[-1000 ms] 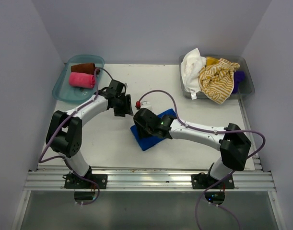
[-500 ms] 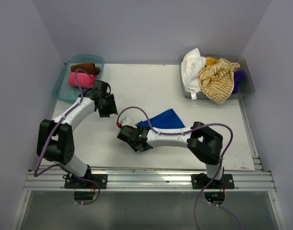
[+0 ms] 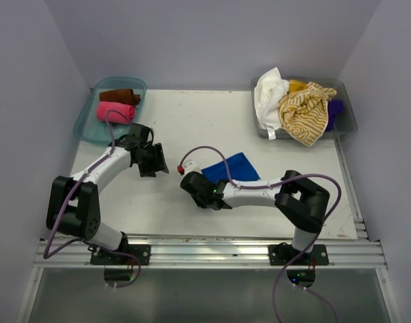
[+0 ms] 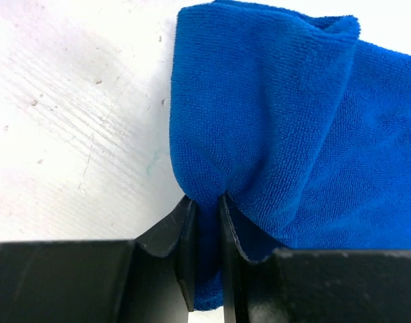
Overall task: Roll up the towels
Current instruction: Roll the towel
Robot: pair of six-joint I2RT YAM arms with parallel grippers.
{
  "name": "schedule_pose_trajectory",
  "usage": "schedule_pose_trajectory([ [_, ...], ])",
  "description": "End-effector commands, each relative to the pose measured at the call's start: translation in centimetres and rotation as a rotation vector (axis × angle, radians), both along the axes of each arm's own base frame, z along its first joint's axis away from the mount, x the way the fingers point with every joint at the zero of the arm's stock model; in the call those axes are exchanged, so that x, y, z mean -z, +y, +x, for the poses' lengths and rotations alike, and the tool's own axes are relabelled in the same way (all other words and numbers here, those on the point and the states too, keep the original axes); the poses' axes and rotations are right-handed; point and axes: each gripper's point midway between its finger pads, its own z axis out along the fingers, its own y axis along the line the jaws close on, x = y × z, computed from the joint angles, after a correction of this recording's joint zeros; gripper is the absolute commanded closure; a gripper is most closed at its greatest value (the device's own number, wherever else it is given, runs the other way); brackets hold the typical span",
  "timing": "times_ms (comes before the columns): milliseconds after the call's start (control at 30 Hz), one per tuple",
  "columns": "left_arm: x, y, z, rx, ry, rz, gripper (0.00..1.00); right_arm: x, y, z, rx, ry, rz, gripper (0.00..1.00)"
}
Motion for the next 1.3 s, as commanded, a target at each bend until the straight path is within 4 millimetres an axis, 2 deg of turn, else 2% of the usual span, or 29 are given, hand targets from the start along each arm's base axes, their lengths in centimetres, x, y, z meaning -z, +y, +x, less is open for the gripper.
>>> schedule_pose_trajectory([
  [0, -1.9, -2.4, -0.8, 0.063, -0.043, -0.141, 0.41, -1.7, 2.0, -0.6, -0.072, 0.072, 0.19, 0.92],
  [33, -2.1, -3.5, -1.7, 0.095, -0.031, -0.208, 0.39, -2.0, 2.1, -0.5, -0.083, 0.072, 0.196, 0.94],
  [200, -2.9, -7.5, -2.7, 0.165, -0.046, -0.331, 0.21, -2.9, 2.6, -1.0, -0.108, 0.102, 0.27, 0.96],
  [267, -2.8, -8.9, -3.0, 0.184, -0.044, -0.362, 0.18, -3.2, 2.7, -1.1, -0.111, 0.1, 0.281, 0.96],
  [433, -0.5, -9.5, -3.0, 0.171, -0.003, -0.362, 0.18, -3.1, 2.3, -1.3, -0.101, 0.107, 0.287, 0.96],
  [500, 0.5, -9.5, -3.0, 0.166, 0.017, -0.351, 0.19, -3.1, 2.2, -1.5, -0.099, 0.115, 0.292, 0.96],
  [633, 1.3, -10.0, -3.3, 0.173, 0.029, -0.337, 0.21, -3.1, 2.1, -1.5, -0.087, 0.133, 0.315, 0.96],
  [733, 1.7, -10.2, -3.8, 0.166, 0.039, -0.331, 0.22, -3.2, 2.0, -1.4, -0.08, 0.136, 0.324, 0.96],
  [833, 1.8, -10.2, -3.5, 0.135, 0.029, -0.331, 0.24, -3.1, 1.8, -1.4, -0.075, 0.136, 0.326, 0.96],
  [1033, 3.0, -9.4, -3.1, 0.058, 0.031, -0.291, 0.35, -3.4, 1.6, -1.5, -0.07, 0.142, 0.342, 0.96],
  [1267, 3.0, -10.1, -1.9, 0.044, 0.023, -0.301, 0.5, -3.7, 1.5, -1.5, -0.067, 0.151, 0.36, 0.96],
])
